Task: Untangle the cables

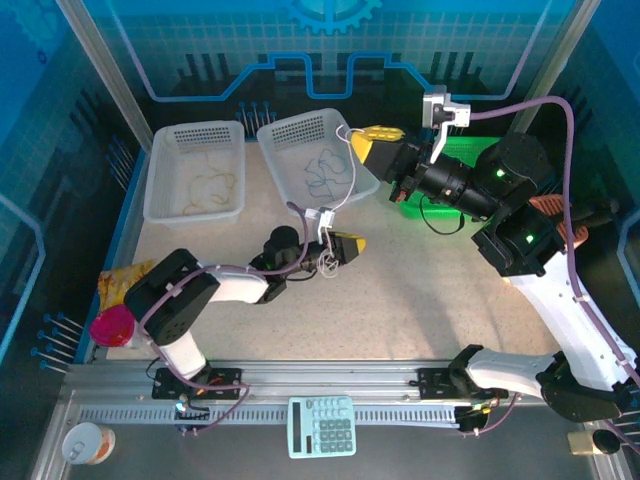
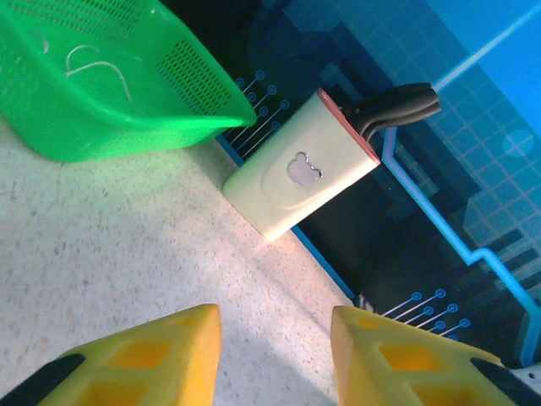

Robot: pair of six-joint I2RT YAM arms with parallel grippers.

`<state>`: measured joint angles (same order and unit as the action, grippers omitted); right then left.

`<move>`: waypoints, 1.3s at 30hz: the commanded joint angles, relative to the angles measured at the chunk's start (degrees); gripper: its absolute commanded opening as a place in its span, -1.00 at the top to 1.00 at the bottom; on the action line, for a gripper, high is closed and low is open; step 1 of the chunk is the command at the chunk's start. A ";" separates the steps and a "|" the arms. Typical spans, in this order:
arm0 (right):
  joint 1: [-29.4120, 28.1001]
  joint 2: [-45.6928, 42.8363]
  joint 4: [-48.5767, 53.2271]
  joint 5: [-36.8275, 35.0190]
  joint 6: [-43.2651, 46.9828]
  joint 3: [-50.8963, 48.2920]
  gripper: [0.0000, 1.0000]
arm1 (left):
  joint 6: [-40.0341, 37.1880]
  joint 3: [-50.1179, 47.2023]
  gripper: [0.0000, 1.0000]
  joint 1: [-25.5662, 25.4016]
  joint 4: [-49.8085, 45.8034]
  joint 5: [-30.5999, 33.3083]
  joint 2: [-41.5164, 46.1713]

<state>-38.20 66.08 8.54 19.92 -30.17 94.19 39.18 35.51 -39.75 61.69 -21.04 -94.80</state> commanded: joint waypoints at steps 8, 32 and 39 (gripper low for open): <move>1.33 -1.79 -1.88 -0.98 1.44 -1.85 1.00 | -9.06 -14.55 -0.49 -0.02 -14.41 9.05 23.07; 0.60 -2.32 -2.78 2.22 -2.60 -13.99 1.00 | -28.72 12.23 -0.81 -0.11 -43.58 -0.56 38.38; -1.30 -0.82 -1.82 2.38 -2.21 -11.20 1.00 | -25.90 13.48 -0.41 -0.17 -38.30 -4.83 31.02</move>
<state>-38.57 64.58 8.43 21.56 -32.14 80.49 13.39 47.75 -39.81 20.05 -22.46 -62.26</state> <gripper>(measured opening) 0.062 0.725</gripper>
